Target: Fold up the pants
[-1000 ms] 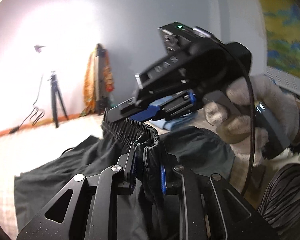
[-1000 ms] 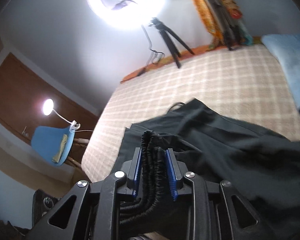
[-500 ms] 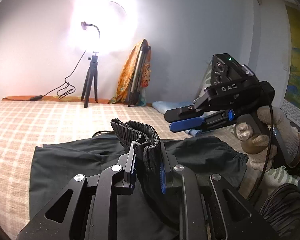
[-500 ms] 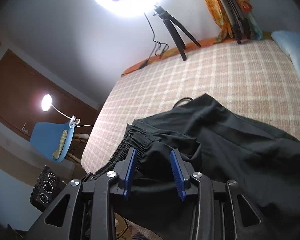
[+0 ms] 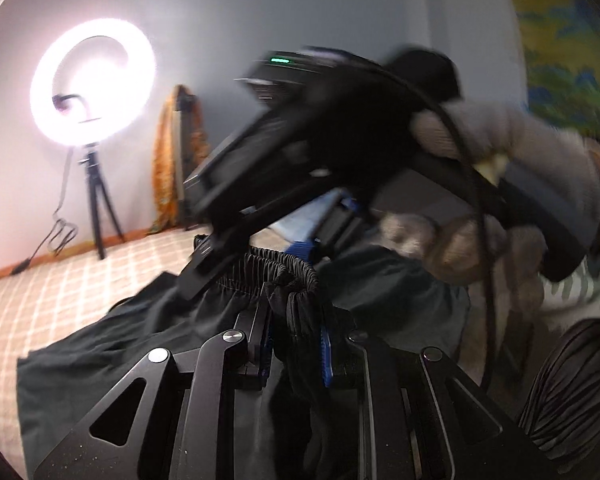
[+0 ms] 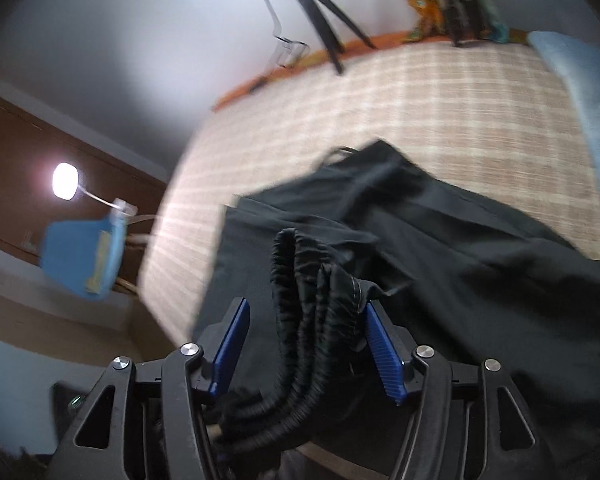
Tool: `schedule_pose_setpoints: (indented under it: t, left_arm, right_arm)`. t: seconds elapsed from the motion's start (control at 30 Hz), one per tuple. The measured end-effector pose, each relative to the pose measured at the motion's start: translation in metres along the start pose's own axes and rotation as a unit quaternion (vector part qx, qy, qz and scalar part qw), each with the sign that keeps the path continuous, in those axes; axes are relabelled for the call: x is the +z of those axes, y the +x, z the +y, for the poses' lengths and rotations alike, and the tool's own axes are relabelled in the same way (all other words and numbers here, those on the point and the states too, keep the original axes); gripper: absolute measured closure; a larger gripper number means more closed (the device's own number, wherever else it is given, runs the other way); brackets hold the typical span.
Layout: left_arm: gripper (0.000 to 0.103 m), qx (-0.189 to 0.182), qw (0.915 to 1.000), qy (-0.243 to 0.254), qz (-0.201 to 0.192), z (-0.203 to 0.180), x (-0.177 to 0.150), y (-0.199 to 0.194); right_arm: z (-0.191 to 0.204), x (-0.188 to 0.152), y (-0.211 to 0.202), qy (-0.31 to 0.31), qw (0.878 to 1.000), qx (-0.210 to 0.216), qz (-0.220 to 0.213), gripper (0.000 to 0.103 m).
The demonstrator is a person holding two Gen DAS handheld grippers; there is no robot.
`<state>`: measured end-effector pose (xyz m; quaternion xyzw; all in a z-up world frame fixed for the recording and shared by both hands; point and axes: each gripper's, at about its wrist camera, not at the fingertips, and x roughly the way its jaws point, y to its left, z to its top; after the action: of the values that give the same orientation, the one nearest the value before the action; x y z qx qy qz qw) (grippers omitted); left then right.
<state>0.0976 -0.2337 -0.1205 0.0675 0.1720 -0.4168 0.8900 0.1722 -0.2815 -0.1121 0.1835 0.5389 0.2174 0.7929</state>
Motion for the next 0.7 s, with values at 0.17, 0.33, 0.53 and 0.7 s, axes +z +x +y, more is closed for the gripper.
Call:
schedule_pose_setpoints:
  t: [0.17,0.33,0.53,0.7]
  left_arm:
    - [0.086,-0.009,0.9990,0.039,0.017,-0.029,0.000,0.020]
    - [0.087,-0.014,0.9991,0.038,0.013,-0.033,0.003,0.026]
    - [0.081,-0.023,0.9981,0.051,0.026,-0.038,0.004,0.030]
    - [0.064,-0.048,0.9976,0.014,0.047,-0.022,0.003,0.012]
  right_arm:
    - [-0.016,-0.006,-0.001,0.000,0.998,-0.059,0.021,0.067]
    - [-0.028,-0.011,-0.013,-0.011,0.997,-0.071,-0.008,0.084]
    - [-0.033,-0.019,-0.022,-0.024,0.996,-0.078,-0.042,0.088]
    - [-0.044,-0.026,-0.030,-0.028,0.994,-0.078,-0.066,0.089]
